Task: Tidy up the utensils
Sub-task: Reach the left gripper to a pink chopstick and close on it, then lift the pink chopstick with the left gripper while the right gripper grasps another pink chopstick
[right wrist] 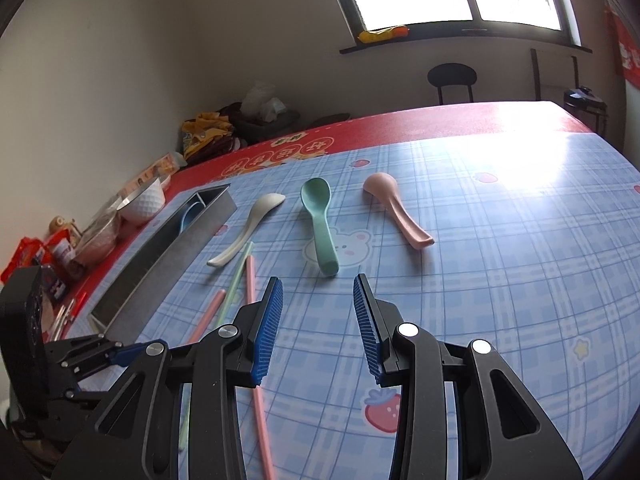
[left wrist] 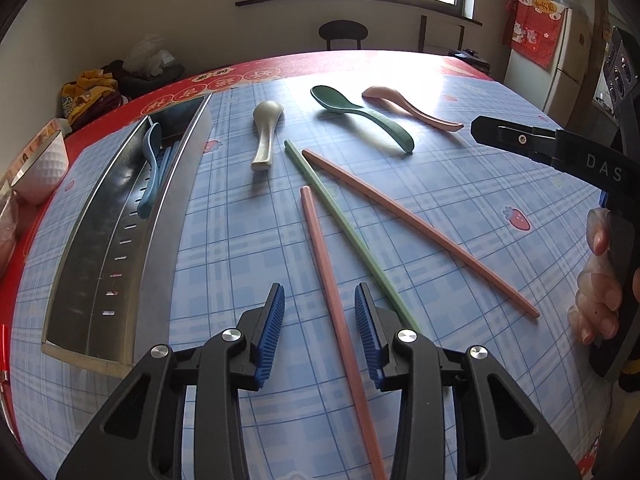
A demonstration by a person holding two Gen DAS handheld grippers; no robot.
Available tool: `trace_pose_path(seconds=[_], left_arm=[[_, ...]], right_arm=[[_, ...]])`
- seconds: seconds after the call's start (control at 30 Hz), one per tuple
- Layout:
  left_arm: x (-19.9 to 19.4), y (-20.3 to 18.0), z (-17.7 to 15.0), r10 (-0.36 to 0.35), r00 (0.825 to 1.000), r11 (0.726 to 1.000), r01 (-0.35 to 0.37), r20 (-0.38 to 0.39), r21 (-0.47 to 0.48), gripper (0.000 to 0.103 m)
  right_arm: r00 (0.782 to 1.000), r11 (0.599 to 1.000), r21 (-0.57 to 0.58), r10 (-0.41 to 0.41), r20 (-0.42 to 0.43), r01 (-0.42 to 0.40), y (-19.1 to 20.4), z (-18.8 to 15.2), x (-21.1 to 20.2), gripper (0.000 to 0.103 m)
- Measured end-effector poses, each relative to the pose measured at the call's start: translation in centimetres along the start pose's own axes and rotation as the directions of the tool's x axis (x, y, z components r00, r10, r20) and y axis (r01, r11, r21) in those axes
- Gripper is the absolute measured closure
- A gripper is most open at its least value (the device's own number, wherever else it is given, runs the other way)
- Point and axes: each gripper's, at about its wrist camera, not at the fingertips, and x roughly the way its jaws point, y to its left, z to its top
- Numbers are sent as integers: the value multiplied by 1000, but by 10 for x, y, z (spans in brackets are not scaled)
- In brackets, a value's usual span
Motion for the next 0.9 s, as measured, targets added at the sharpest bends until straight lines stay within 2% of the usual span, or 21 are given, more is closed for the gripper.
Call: trace_pose_path(seconds=[0.17,0.5,0.57,0.8,0.9], left_arm=[[-1,-5,-1,-14,1000,1000,14,11,19,79],[-1,-1,-4,-47,999,999,47,19,-5,80],[0,3,-4,-57,998,998,57,24,-19,94],[-4,13,-5,-75,996,995,78,49,-66,97],[-9,17,-6,-60,995,993,67,75,-93,97]], right_arm=[[1000,1000,-5,6,-4,-6,0,0,1,66],[1000,1000,-1,13,-8,-13,0,0,2,66],[1000,1000,3,14,-9,-14,0,0,2,66],[999,999,3,32,-19,-31,1,0,5,66],[999,999,1,40,-24,-40,2,0,6,66]])
